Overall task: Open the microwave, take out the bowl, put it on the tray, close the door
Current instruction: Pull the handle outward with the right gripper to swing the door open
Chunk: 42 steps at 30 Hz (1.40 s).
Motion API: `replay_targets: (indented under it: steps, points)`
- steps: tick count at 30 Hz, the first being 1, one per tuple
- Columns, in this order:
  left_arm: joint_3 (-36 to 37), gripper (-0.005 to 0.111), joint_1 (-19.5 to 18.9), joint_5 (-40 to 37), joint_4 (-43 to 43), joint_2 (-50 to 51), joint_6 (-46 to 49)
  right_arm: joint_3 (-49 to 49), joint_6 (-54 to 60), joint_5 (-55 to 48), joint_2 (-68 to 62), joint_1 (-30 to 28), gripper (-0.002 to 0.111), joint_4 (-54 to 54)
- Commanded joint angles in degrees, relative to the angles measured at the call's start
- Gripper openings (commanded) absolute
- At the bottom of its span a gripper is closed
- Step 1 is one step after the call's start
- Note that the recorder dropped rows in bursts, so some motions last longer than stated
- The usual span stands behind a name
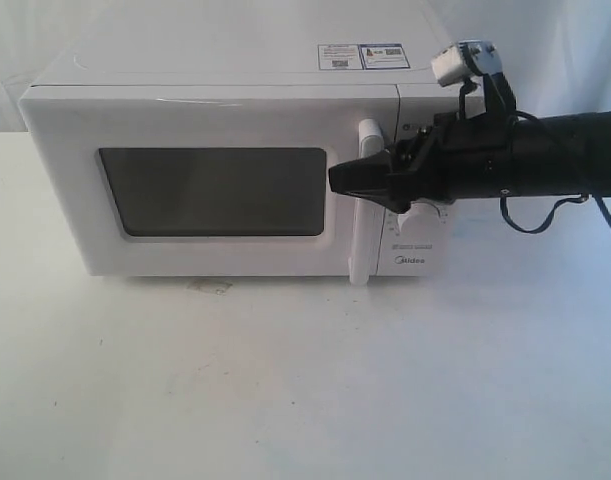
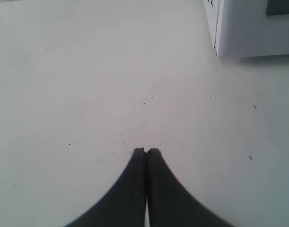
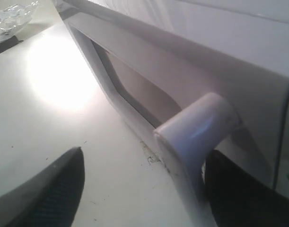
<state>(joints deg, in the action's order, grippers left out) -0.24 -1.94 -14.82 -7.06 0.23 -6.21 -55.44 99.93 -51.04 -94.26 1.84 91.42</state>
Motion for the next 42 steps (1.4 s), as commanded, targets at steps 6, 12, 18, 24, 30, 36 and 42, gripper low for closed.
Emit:
replay_targets:
  steps: [6, 12, 18, 24, 30, 36, 42]
  points:
    - [0.2, 0.0, -0.2, 0.2, 0.5, -0.2, 0.1, -3.3, 2.2, 14.9, 3.0, -0.7, 0.057, 8.5]
    - [0.2, 0.0, -0.2, 0.2, 0.5, -0.2, 0.1, -3.2, 1.2, 14.5, 3.1, 0.1, 0.052, 8.0]
    - [0.2, 0.0, -0.2, 0.2, 0.5, -0.2, 0.1, -3.2, 1.2, 16.4, 3.0, 2.7, 0.053, 8.0]
    - [0.2, 0.0, -0.2, 0.2, 0.5, -0.2, 0.1, -3.2, 1.2, 22.5, 2.8, 5.0, 0.05, 8.2]
    - [0.2, 0.0, -0.2, 0.2, 0.5, -0.2, 0.1, -3.2, 1.4, 23.5, 2.8, 5.0, 0.023, 8.5]
    - [0.2, 0.0, -0.2, 0.2, 0.5, -0.2, 0.1, -3.1, 2.0, 22.7, 2.7, 5.0, 0.0, 6.4]
    - [0.2, 0.0, -0.2, 0.2, 0.5, -0.2, 0.1, -3.1, 3.1, 8.1, 2.7, 5.0, 0.0, 5.4]
